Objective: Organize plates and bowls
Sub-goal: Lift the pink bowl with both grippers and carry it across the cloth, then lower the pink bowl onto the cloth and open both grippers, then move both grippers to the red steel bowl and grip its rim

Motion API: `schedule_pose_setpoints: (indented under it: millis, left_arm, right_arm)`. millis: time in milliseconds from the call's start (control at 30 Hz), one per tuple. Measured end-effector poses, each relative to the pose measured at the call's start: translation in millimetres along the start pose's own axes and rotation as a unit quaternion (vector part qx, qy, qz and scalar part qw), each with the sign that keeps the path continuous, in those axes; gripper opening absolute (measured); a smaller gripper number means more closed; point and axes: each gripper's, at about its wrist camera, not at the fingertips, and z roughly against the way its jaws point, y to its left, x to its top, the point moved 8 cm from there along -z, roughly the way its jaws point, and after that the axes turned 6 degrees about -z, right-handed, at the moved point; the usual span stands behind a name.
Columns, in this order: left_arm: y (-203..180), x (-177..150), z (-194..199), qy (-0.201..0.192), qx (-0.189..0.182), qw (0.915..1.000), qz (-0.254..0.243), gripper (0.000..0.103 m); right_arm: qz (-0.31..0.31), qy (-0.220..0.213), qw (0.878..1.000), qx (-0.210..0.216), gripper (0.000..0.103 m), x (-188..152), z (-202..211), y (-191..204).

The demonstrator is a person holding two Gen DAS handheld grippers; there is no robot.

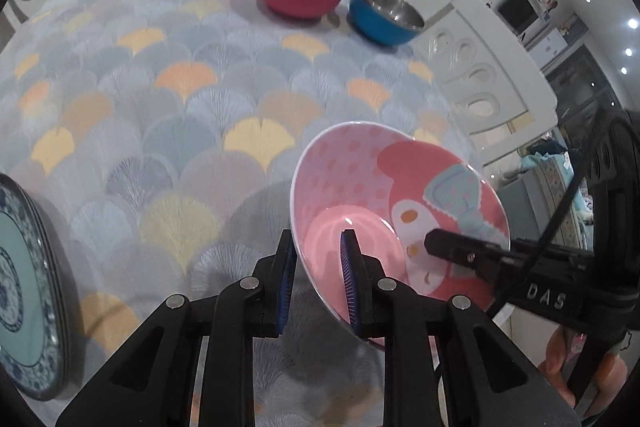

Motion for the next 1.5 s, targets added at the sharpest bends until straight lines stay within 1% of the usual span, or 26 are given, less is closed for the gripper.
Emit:
schedule_pose_setpoints:
  millis: [167, 333, 433, 567, 600, 700, 867, 933, 1000, 1033, 1067, 1133, 1233, 1300, 1333, 1400, 1433, 1467, 1500]
  left_arm:
    - [4.8, -4.8, -9.3, 0.011, -0.001, 0.9999, 0.006, 0.019]
    - [2.9, -8.8, -7.8, 0.01, 0.01, 0.9999, -0.01, 0.019]
    - [1.9, -11.4, -3.2, 0.007, 0.011, 0.9998, -0.015, 0.019]
    - [2.3, -16.6, 14.0, -0.002, 0.009, 0.9996, -0.028, 0.019]
    - [2.6, -17.6, 17.4, -0.004, 0.009, 0.9995, -0.031, 0.021]
    - [1.7, -20.4, 31.6, -0.013, 0.015, 0.9989, -0.042, 0.021]
    - [-4.3, -18.0, 53.2, -0.033, 0.039, 0.996, -0.073, 0.021]
    - [-6.5, -15.2, 62.0, -0.044, 0.053, 0.9938, -0.087, 0.021]
    - [-8.2, -10.2, 71.1, -0.057, 0.078, 0.9898, -0.105, 0.021]
    - [-9.1, -8.2, 74.9, -0.061, 0.081, 0.9888, -0.11, 0.021]
    - [-10.5, -5.9, 78.8, -0.064, 0.082, 0.9881, -0.114, 0.021]
    - [-13.9, 0.3, 91.4, -0.076, 0.083, 0.9856, -0.126, 0.021]
    - [-15.8, 8.3, 106.9, -0.093, 0.085, 0.9832, -0.132, 0.021]
    - [-18.3, 16.8, 114.7, -0.104, 0.075, 0.9837, -0.126, 0.021]
    - [-20.4, 20.5, 118.1, -0.111, 0.073, 0.9833, -0.124, 0.021]
    - [-27.7, 29.2, 128.0, -0.128, 0.07, 0.9808, -0.13, 0.021]
    - [-31.5, 32.2, 131.7, -0.133, 0.069, 0.9795, -0.134, 0.024]
    - [-35.2, 35.8, 136.6, -0.141, 0.071, 0.9775, -0.14, 0.032]
    - [-37.4, 39.4, 140.0, -0.147, 0.075, 0.9756, -0.144, 0.035]
  right_arm:
    - [-0.029, 0.007, 1.0, 0.005, 0.018, -1.1, -6.2, -2.0]
    - [-0.032, 0.005, 0.999, 0.005, 0.018, -2.7, -3.4, -2.9]
    - [-0.038, 0.002, 0.999, 0.01, 0.018, -3.0, 6.0, -6.8]
    - [-0.028, 0.001, 1.0, 0.002, 0.018, -1.6, 19.6, -15.1]
    - [-0.029, 0.003, 1.0, 0.011, 0.018, -3.4, 24.8, -16.3]
    - [-0.032, 0.006, 0.999, 0.036, 0.018, -10.6, 38.8, -17.1]
    - [-0.023, -0.006, 0.999, 0.04, 0.02, -10.4, 56.5, -21.9]
    - [-0.018, -0.017, 0.999, 0.044, 0.02, -7.0, 65.5, -20.2]
    - [-0.011, -0.033, 0.998, 0.043, 0.02, -2.4, 77.8, -16.7]
    - [-0.006, -0.041, 0.998, 0.038, 0.02, -0.6, 83.3, -15.9]
    - [0.002, -0.057, 0.998, 0.025, 0.02, 2.1, 91.9, -14.9]
    - [0.009, -0.077, 0.997, 0.023, 0.02, 5.9, 103.9, -11.5]
    - [0.004, -0.09, 0.995, 0.035, 0.02, 9.1, 118.7, -10.5]
    - [0.001, -0.098, 0.995, 0.029, 0.021, 9.3, 124.6, -11.2]
    - [0.003, -0.102, 0.995, 0.018, 0.021, 9.1, 127.1, -11.3]
    - [0.012, -0.113, 0.993, 0.011, 0.022, 9.8, 132.9, -8.5]
    - [0.015, -0.12, 0.993, 0.013, 0.022, 10.1, 137.4, -5.9]
    - [0.015, -0.124, 0.992, 0.016, 0.023, 10.7, 140.7, -4.0]
    - [0.015, -0.13, 0.991, 0.019, 0.026, 11.4, 146.1, -0.7]
